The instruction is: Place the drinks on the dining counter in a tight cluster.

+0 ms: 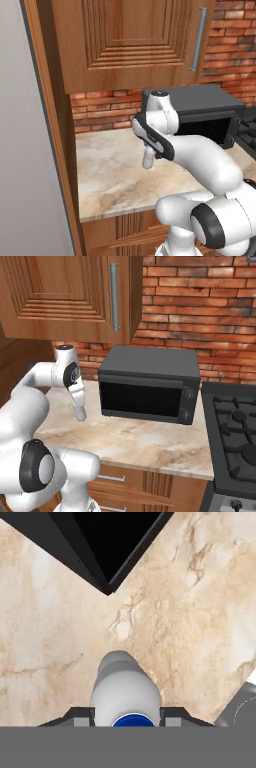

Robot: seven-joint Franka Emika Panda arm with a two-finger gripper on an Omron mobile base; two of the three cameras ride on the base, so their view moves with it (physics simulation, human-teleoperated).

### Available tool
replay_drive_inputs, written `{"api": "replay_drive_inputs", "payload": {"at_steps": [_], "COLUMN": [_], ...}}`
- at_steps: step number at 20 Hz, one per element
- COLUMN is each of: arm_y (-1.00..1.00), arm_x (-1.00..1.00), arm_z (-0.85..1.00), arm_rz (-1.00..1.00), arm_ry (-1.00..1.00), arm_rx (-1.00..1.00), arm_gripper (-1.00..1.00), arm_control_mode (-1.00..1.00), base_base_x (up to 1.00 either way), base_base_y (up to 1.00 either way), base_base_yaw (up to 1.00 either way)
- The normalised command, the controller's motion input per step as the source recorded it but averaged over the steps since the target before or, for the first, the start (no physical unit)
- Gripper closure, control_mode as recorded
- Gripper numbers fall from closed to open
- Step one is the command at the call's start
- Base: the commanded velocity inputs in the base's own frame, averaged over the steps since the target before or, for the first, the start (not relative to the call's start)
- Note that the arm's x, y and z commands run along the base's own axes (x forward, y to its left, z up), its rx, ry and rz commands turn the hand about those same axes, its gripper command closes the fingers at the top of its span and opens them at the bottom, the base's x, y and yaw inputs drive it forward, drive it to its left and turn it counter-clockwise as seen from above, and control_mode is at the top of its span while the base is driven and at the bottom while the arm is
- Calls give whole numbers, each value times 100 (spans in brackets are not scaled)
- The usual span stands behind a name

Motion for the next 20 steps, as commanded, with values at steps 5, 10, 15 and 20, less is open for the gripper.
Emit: {"api": "replay_drive_inputs", "payload": {"at_steps": [5, 10, 15, 20], "arm_y": [-17, -9, -10, -5], "arm_x": [-66, -50, -34, -18], "arm_z": [70, 61, 23, 4], "arm_rz": [23, 39, 51, 43], "arm_ry": [0, 0, -2, -18], "arm_rx": [1, 0, 0, -8], "arm_gripper": [100, 100, 100, 100], "arm_control_mode": [-100, -100, -100, -100], "base_base_x": [0, 0, 0, 0], "base_base_y": [0, 0, 0, 0], "base_base_yaw": [0, 0, 0, 0]}}
